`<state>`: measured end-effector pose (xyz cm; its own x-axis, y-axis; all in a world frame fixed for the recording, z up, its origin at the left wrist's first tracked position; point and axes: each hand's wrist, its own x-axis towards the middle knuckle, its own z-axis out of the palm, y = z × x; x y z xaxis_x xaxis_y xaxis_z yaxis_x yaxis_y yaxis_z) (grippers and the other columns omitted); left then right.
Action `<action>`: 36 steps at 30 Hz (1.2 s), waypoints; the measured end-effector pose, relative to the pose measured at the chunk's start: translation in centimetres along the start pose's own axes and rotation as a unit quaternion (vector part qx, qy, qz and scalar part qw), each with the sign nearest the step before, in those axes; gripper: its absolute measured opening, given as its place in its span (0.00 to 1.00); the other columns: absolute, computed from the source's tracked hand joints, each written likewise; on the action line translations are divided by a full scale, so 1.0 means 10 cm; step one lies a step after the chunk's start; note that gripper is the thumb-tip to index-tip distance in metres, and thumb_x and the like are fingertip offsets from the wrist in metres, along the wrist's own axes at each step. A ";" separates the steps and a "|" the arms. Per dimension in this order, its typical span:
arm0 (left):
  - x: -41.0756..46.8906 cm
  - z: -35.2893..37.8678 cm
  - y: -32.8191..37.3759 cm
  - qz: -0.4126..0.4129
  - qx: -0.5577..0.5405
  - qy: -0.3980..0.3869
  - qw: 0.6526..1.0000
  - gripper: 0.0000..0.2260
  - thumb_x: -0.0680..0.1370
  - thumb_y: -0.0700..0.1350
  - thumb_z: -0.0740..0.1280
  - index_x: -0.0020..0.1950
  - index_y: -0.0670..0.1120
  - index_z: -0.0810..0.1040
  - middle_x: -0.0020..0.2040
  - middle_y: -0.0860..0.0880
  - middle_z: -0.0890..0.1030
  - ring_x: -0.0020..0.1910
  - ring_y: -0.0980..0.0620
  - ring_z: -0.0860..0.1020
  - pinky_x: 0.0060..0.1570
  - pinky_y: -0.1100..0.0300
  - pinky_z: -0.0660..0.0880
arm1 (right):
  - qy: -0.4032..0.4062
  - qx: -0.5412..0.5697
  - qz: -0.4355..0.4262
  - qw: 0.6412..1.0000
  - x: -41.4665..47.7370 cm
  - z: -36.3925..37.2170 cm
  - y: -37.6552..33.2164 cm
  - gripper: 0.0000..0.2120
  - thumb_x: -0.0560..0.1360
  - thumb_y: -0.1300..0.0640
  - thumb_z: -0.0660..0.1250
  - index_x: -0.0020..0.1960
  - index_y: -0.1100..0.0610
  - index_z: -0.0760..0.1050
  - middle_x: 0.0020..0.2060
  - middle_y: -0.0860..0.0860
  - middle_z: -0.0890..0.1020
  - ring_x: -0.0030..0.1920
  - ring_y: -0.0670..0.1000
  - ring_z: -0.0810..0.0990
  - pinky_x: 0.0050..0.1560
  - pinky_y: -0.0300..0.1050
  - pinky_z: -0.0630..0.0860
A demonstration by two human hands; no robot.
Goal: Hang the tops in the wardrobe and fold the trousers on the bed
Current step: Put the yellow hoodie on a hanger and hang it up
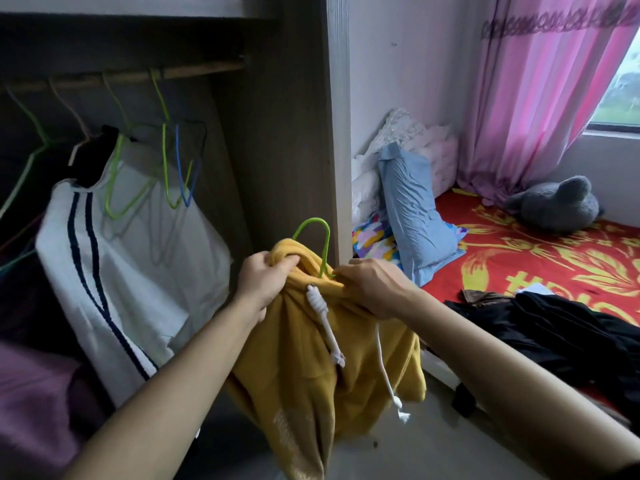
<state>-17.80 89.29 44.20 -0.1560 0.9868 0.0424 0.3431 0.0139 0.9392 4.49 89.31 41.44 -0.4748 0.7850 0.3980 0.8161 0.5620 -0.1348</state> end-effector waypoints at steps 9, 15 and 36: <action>0.30 -0.28 -0.33 -0.035 0.181 0.046 0.982 0.30 0.74 0.69 0.65 0.59 0.43 0.79 0.55 0.44 0.82 0.53 0.43 0.80 0.52 0.49 0.79 | -0.101 0.022 0.036 0.994 -0.18 0.04 0.00 0.12 0.85 0.50 0.58 0.46 0.51 0.75 0.36 0.50 0.78 0.35 0.48 0.78 0.35 0.40 0.73; 0.36 -0.53 -0.46 -0.013 0.203 -0.113 0.973 0.37 0.71 0.74 0.57 0.70 0.51 0.73 0.65 0.48 0.78 0.66 0.45 0.75 0.59 0.53 0.74 | 0.057 0.030 -0.026 0.998 0.01 -0.08 -0.19 0.10 0.82 0.57 0.64 0.58 0.57 0.82 0.43 0.50 0.82 0.41 0.41 0.72 0.40 0.25 0.59; 0.58 -1.13 -0.43 0.173 0.065 -0.168 0.968 0.12 0.74 0.53 0.74 0.57 0.56 0.79 0.52 0.56 0.82 0.55 0.53 0.80 0.53 0.53 0.79 | 0.023 -0.050 0.027 0.998 0.60 -0.24 -0.82 0.10 0.81 0.47 0.64 0.42 0.44 0.76 0.27 0.41 0.73 0.27 0.43 0.75 0.26 0.34 0.66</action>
<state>-30.65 93.10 44.23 0.2925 0.9321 0.2134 0.4387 -0.3291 0.8362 -4.29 88.77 47.15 -0.4147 0.7995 0.4346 0.8706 0.4876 -0.0663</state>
